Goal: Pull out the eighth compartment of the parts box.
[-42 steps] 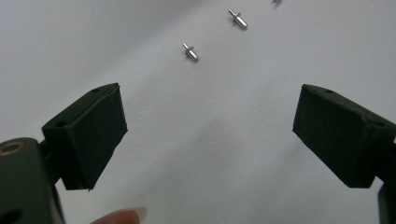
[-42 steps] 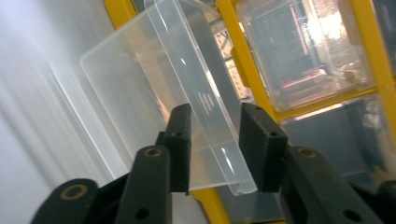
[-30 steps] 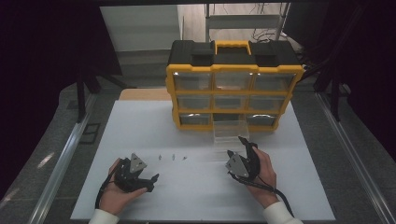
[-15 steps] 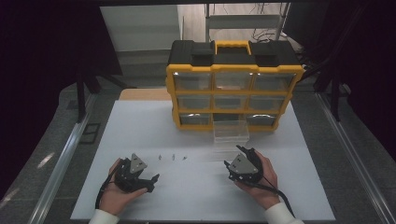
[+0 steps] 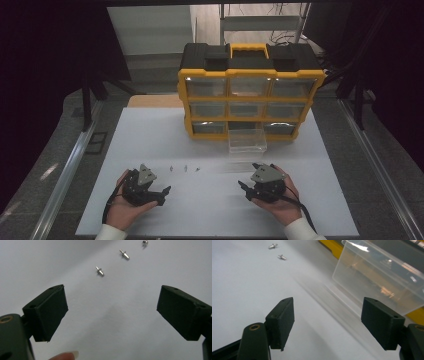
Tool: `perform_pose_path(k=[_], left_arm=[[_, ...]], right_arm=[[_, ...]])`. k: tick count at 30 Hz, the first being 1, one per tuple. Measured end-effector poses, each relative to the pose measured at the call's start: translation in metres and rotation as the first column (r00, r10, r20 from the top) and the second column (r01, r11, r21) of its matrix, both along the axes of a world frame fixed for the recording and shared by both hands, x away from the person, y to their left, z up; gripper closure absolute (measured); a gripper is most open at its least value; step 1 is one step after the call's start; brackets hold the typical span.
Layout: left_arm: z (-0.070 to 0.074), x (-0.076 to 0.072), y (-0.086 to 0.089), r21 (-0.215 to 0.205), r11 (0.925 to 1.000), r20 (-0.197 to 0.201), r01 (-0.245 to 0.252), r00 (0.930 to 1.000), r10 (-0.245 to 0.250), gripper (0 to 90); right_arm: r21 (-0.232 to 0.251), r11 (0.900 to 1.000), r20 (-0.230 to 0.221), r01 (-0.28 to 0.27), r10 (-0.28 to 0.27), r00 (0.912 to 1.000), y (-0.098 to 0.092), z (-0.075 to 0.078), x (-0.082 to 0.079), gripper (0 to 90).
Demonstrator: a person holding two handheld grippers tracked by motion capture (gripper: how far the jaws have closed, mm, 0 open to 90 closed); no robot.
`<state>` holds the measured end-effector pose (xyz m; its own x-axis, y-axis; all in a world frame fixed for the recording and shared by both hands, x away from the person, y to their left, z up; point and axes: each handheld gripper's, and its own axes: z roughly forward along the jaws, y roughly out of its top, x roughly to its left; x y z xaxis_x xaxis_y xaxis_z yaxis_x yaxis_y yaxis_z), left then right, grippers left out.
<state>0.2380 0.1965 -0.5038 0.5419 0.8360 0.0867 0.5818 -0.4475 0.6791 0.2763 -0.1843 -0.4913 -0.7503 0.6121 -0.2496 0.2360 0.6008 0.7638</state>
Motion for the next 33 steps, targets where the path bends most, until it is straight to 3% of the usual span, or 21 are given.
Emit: perform_pose_path(k=[7, 12, 16, 21, 33], left_arm=[[0.002, 0.001, 0.0, -0.006, 1.0, 0.006, -0.004, 1.0, 0.004, 9.9], [0.003, 0.003, -0.002, -0.007, 1.0, 0.01, 0.001, 0.9999, -0.001, 9.9], [0.004, 0.003, -0.003, -0.001, 1.0, 0.014, 0.008, 0.9999, -0.008, 9.9], [0.004, 0.003, -0.004, 0.001, 0.9999, 0.019, 0.014, 0.9997, -0.014, 10.0], [0.004, 0.002, -0.002, -0.005, 0.9999, 0.02, 0.014, 0.9997, -0.014, 10.0]], right_arm=[[0.076, 0.997, -0.101, -0.001, 0.009, 0.9949, -0.007, -0.002, 0.005, 26.2], [0.126, 0.992, -0.174, 0.007, 0.016, 0.9846, -0.016, -0.004, 0.009, 24.9], [0.136, 0.991, -0.195, 0.015, 0.012, 0.9808, -0.018, -0.003, 0.009, 23.9], [0.114, 0.994, -0.206, 0.001, 0.022, 0.9782, -0.017, -0.003, 0.009, 24.0], [0.116, 0.993, -0.207, -0.003, 0.027, 0.978, -0.019, 0.003, 0.012, 23.9]])
